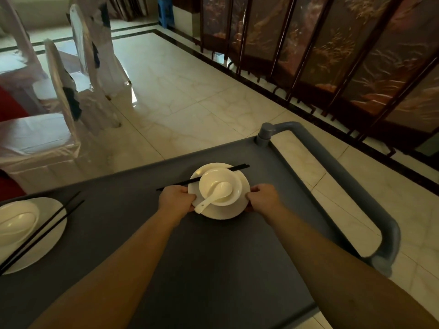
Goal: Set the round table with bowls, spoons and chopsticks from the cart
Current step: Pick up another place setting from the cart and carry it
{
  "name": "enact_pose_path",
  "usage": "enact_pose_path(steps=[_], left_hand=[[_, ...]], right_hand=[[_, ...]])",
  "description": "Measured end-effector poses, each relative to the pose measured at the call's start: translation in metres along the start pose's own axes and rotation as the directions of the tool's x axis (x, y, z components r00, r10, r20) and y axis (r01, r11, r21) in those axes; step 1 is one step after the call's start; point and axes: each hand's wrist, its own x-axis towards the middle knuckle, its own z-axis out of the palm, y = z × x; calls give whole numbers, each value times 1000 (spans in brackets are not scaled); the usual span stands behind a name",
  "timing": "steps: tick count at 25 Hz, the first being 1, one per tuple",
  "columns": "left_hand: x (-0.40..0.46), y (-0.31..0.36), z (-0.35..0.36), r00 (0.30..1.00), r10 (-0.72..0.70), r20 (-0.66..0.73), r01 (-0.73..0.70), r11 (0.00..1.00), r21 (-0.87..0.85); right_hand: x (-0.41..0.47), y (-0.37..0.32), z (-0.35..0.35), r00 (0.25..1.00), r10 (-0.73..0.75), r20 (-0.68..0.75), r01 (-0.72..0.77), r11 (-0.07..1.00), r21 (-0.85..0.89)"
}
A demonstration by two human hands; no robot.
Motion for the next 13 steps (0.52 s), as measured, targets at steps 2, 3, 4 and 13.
enact_pose_path(steps=[2,3,4,13], left_hand=[[-15,14,3,999,24,26,-24,999,-29],[-22,23,4,999,38,39,-36,998,-42],[-30,32,8,997,54,54,-51,997,-55],[-119,142,86,936,290,202,-267,955,-132]], right_hand=[[-12,-3,-21,1000,-20,-9,20,999,44],[-19,-5,-32,999,-35,-22,37,997,74],[-26,-7,-46,998,-46,-41,50,994,100],[-97,-2,-211,972,-64,-227,112,973,203]])
